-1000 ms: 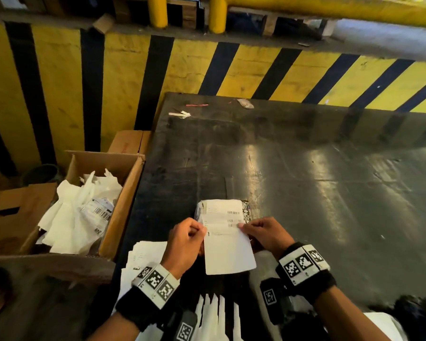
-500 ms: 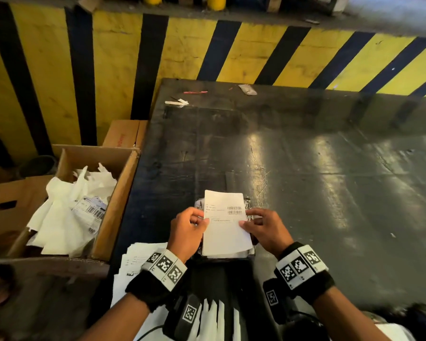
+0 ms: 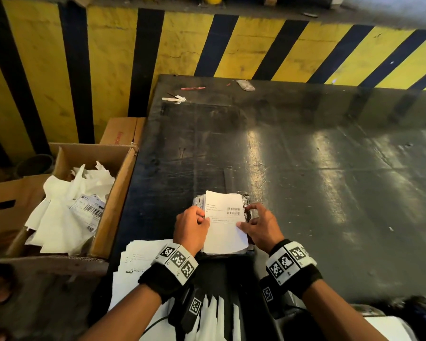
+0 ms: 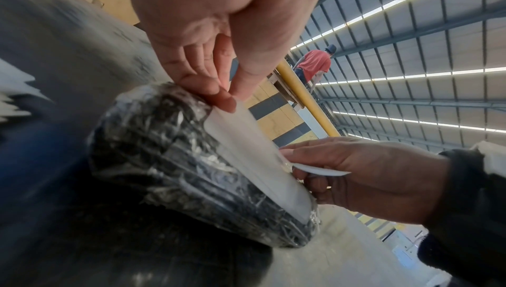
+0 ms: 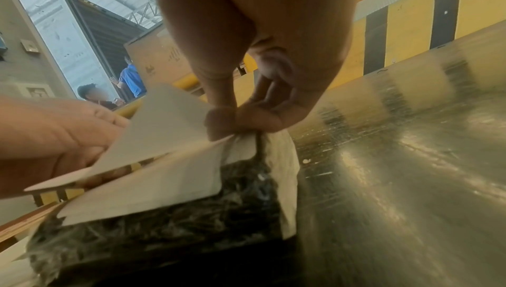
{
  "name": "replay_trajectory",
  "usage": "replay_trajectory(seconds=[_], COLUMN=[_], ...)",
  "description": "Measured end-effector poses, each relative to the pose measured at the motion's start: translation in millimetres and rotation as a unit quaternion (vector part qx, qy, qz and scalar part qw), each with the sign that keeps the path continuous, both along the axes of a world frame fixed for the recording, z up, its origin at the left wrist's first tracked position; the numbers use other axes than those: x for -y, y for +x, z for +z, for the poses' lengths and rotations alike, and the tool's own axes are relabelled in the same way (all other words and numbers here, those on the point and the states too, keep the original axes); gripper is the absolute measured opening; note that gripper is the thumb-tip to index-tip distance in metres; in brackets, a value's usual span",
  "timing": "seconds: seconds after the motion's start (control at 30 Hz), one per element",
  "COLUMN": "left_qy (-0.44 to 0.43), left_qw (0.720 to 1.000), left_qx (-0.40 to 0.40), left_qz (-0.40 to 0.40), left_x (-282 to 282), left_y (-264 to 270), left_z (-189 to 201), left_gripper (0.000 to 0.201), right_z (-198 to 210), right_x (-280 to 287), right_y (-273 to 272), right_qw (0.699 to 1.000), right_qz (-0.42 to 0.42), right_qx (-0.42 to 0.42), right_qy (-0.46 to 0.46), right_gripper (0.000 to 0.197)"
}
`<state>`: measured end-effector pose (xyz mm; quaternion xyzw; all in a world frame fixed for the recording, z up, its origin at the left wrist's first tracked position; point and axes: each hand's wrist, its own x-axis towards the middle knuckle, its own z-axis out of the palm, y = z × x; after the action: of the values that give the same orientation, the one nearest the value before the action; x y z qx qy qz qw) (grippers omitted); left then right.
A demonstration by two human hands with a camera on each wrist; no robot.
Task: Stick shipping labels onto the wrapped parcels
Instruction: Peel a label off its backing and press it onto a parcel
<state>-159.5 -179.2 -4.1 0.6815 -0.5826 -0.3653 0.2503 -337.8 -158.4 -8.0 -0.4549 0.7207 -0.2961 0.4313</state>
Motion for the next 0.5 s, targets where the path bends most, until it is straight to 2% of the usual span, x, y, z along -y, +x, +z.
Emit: replay_trajectory(seconds=[0.17, 0.3, 0.4, 0.5], left_qy=[0.011, 0.038, 0.045, 0.02], left_qw=[0.999, 0.996, 0.989, 0.982], left_qx=[0.035, 0.078, 0.128, 0.168], left_qz=[-0.003, -0.026, -0.051, -0.079], left_x=[1, 1, -4, -12], left_y=[-3, -5, -3, 2], left_z=[5, 14, 17, 15], left_gripper=[0.008, 0.013, 0.031, 0.05], right_z=[1, 3, 12, 18], right_x=[1, 2, 1, -3], right_y=[2, 1, 2, -3], right_qw=[1.0, 0.994, 0.97, 0.954], right_qz=[0.001, 0.033, 0.088, 0.12], right_qx=[-0.016, -0.106, -0.222, -0.262], right_qy=[-0.003, 0.009, 0.041, 0.085], right_gripper=[0.051, 0.056, 0.064, 0.08])
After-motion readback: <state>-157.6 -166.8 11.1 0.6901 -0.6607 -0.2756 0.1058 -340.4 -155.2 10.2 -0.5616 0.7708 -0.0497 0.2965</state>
